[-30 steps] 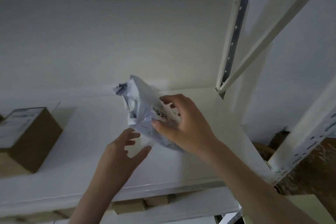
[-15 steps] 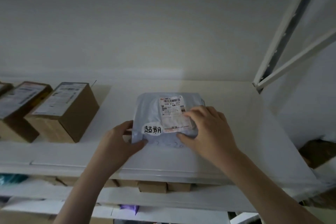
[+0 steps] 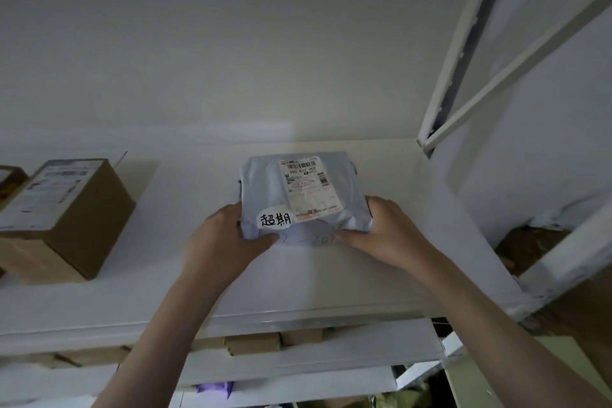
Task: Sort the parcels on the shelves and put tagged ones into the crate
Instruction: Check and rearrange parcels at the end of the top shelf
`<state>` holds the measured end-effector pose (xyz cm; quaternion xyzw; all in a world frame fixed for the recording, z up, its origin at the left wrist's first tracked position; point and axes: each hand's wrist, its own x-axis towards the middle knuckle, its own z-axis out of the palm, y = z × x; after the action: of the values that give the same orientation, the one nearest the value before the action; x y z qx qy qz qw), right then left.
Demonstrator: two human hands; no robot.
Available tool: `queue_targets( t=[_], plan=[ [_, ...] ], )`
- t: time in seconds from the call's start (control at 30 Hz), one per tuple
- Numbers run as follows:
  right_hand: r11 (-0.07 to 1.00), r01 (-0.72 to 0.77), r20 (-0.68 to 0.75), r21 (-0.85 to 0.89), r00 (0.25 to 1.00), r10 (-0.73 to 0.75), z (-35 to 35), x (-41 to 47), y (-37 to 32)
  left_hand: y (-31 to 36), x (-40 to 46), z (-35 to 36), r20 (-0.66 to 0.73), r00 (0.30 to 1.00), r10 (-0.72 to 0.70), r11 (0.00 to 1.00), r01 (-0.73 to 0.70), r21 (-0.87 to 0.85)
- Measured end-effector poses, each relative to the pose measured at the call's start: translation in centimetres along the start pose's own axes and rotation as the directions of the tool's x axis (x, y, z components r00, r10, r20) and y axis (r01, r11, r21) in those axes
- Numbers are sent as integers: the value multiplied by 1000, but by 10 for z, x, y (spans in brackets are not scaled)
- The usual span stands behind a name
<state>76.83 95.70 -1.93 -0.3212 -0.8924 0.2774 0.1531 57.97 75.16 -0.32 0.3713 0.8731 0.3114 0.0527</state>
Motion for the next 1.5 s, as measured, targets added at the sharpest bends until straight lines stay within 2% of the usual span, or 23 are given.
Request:
queue_targets(
  t=[0.1,0.23,0.33,0.6,0.83,1.0,1.2,1.37,1.5],
  plan=[
    [997,59,-41,-55,997,-61,1,2,1,13,-3,5,-33,999,40,998,-41,-52],
    [982,172,-244,-80,952,-186,-15,-12,-5,24,-8,0,-185,964,189,970,-213,-119],
    [968,226,-330,-104,911,-248,-26,-19,-8,33,-12,-4,-264,934,241,941,-291,-172],
    [966,247,-309,-76,915,-259,-28,-26,1,36,-21,5,-286,928,238,957,-275,-96],
    [948,306,-316,-84,894,-317,-24,-32,-21,23,-42,-13,-307,929,204,954,-259,-150],
    [893,448,-285,-48,851,-442,-9,-34,-73,-3,-78,-59,-392,910,137,971,-201,-126],
    [807,585,-262,79,794,-549,35,-62,-165,-62,-142,-134,-472,880,47,987,-114,-114],
    [727,667,-179,161,744,-644,93,-101,-259,-125,-226,-197,-555,829,-68,989,-17,-146],
    [650,719,-109,244,687,-719,142,-141,-333,-177,-305,-238,-643,748,-165,985,90,-147]
  ],
)
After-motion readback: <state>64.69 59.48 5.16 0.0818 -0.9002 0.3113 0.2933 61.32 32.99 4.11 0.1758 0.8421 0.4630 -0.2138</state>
